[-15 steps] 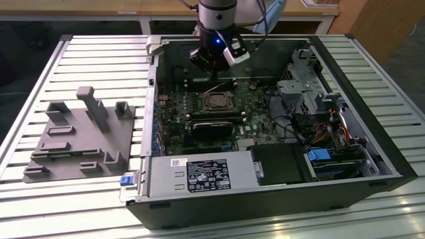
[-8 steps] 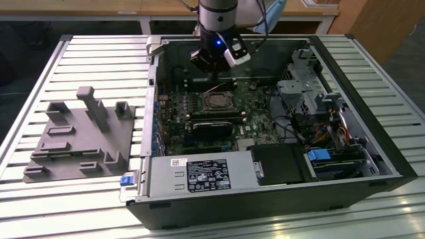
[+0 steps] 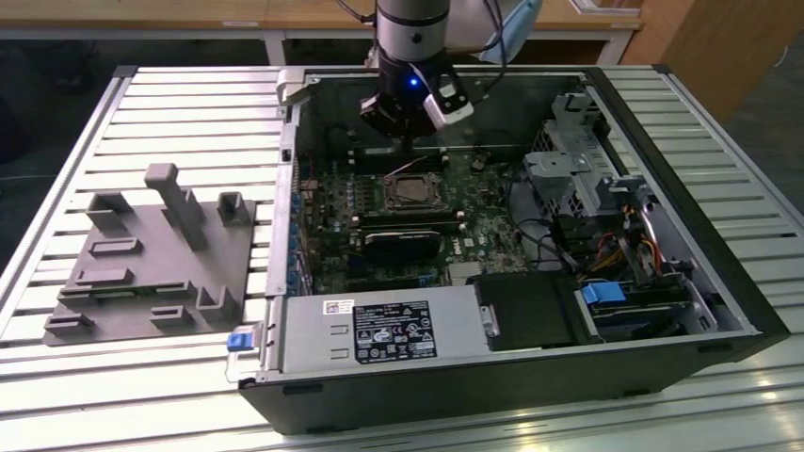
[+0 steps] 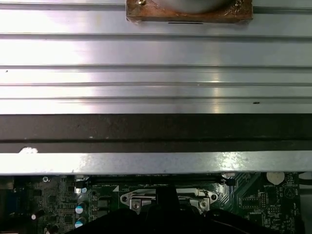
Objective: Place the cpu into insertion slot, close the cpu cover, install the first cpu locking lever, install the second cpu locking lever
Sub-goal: 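Install the first cpu locking lever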
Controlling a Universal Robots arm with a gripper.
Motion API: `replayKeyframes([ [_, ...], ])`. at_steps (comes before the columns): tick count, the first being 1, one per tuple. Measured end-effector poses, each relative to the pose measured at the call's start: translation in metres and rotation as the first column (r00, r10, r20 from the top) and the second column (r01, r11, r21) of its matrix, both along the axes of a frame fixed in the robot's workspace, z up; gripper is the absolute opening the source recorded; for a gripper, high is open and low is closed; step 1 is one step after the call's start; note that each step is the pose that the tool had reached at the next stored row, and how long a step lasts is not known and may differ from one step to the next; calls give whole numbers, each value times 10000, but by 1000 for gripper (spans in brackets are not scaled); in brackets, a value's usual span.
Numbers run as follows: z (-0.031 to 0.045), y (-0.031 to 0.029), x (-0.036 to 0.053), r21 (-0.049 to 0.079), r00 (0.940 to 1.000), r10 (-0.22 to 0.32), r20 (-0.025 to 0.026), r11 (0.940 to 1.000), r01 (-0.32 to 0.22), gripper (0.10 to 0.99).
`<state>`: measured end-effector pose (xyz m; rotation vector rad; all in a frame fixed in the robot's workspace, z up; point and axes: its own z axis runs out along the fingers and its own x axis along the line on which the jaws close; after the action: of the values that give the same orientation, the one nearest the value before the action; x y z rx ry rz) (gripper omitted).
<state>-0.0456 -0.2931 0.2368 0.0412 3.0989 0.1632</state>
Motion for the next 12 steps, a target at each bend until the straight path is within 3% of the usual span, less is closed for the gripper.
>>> replayKeyframes([
  [3,-6,1,0,153,10000,62,2,9999,-62,106],
  [12,-25,1,2,157,9997,257,2,9995,-257,106],
])
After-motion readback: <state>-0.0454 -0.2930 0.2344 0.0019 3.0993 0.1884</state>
